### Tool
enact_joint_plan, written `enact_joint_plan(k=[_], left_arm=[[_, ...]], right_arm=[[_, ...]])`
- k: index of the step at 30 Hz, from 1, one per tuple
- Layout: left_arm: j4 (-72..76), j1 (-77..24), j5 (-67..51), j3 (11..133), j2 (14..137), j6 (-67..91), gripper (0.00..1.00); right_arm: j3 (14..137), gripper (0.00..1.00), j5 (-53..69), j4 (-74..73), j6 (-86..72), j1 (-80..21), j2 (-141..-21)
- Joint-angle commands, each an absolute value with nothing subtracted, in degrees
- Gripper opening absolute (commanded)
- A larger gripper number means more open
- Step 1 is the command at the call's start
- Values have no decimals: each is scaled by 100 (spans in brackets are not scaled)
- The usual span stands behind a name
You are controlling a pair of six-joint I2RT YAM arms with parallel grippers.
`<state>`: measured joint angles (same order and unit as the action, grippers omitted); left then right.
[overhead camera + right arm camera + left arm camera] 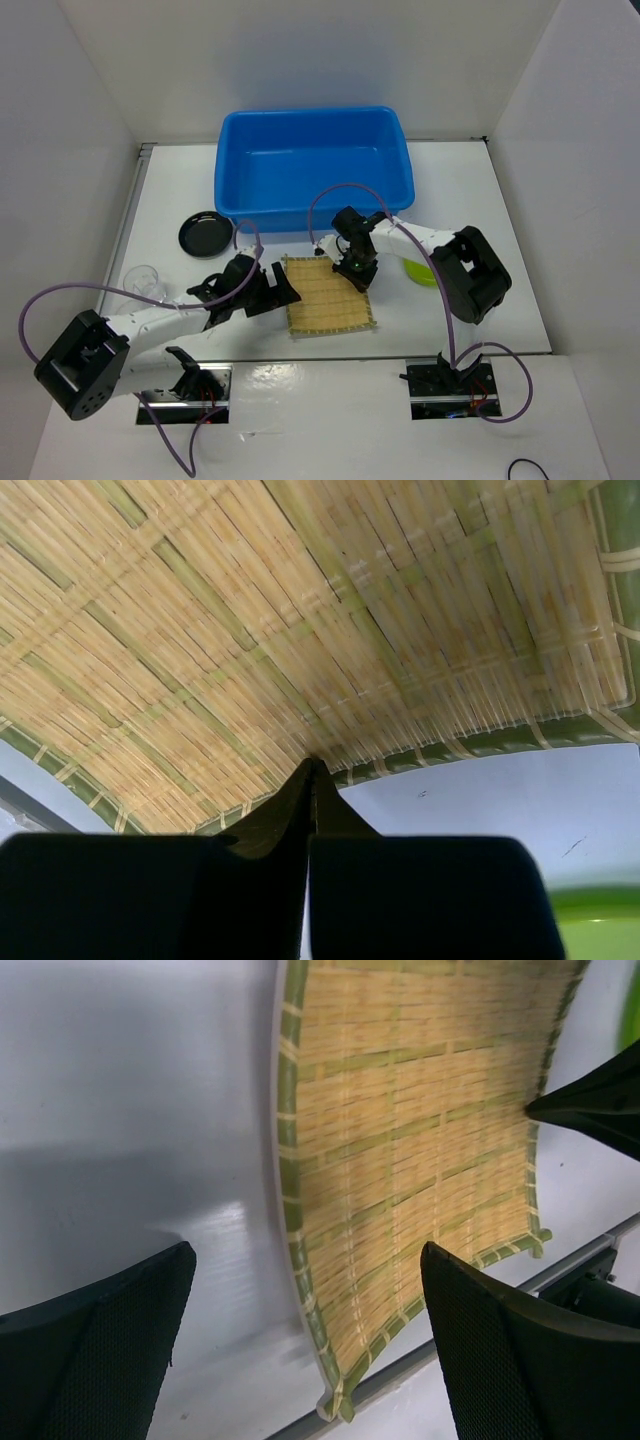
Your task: Place the mixed dishes into the plastic bin
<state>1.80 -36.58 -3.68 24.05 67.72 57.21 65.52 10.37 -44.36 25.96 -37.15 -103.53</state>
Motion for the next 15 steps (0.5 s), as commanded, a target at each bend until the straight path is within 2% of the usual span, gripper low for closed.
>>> enact_joint_plan(k=[1, 4, 9, 13, 15], left_arm=[[956, -3674, -413, 2180, 6802, 5695, 100], [1572, -3674, -545, 2180, 7039, 5581, 100], [2258, -3674, -1150, 2548, 8198, 5248, 92], [2610, -3543, -1678, 2725, 9060, 4984, 72], [2769, -3490, -1740, 2672, 9114, 5062, 55]], right_arm=[[6319, 0, 1116, -3911, 2645, -3771, -10652], [6267, 0, 1248, -3858, 2646, -3771, -10652], [6214, 0, 1301, -3806, 2698, -3771, -10652], [6214, 0, 1301, -3806, 2698, -3771, -10652], [6214, 0, 1354, -3806, 2698, -3771, -10652]])
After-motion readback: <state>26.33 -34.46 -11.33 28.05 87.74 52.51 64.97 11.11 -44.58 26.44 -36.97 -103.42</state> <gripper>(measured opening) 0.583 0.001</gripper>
